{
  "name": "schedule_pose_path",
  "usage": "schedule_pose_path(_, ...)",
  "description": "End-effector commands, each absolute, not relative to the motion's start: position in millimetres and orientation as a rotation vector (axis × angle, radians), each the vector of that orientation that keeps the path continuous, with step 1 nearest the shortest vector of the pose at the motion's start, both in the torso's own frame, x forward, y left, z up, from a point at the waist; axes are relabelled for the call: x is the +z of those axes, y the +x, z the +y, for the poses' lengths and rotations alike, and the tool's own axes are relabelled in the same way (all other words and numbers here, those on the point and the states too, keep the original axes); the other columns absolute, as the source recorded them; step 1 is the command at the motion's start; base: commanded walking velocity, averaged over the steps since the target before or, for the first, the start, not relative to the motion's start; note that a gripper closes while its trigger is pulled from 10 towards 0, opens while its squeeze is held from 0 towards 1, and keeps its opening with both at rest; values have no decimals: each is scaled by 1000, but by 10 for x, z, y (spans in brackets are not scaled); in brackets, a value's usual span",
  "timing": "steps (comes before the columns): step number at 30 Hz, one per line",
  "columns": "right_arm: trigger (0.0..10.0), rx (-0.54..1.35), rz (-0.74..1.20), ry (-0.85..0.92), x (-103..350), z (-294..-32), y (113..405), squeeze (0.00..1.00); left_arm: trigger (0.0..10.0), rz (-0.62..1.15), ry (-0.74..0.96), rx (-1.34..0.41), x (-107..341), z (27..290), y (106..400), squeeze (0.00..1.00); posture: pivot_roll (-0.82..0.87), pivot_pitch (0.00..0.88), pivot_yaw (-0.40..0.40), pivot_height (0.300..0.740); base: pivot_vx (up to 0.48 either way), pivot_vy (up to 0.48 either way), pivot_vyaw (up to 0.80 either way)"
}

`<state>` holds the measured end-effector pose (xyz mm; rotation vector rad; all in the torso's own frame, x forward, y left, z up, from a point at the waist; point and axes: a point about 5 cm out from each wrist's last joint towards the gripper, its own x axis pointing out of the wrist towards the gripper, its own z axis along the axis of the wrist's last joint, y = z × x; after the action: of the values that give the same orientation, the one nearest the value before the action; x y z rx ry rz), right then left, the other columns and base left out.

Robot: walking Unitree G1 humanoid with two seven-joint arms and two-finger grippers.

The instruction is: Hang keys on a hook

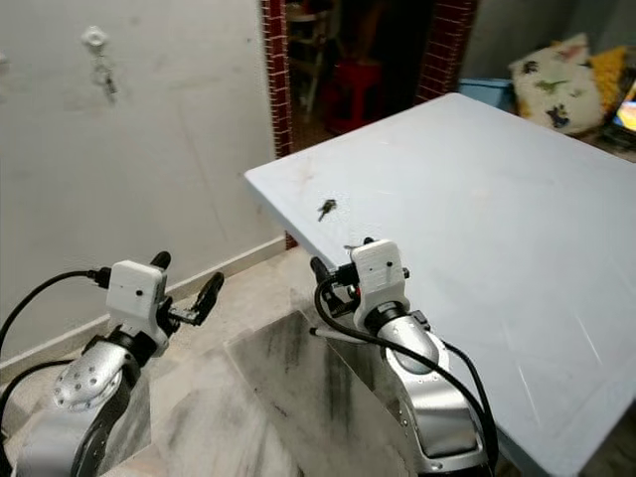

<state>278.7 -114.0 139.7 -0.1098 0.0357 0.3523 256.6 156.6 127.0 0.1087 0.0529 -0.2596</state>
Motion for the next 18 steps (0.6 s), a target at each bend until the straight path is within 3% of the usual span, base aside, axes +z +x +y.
schedule_pose_path(1, 10000, 348, 37, -123, 1402, -1127, 2807, 0, 10000, 77, 103, -234, 1243, 1625, 2578, 0, 79, 0, 38, 740, 0, 0, -800)
schedule_pose_path(18, 10000, 335, 70, -151, 1370, -1125, 2862, 0, 10000, 123, 109, -193, 1147, 1766, 2582, 0, 80, 0, 27, 740, 0, 0, -800)
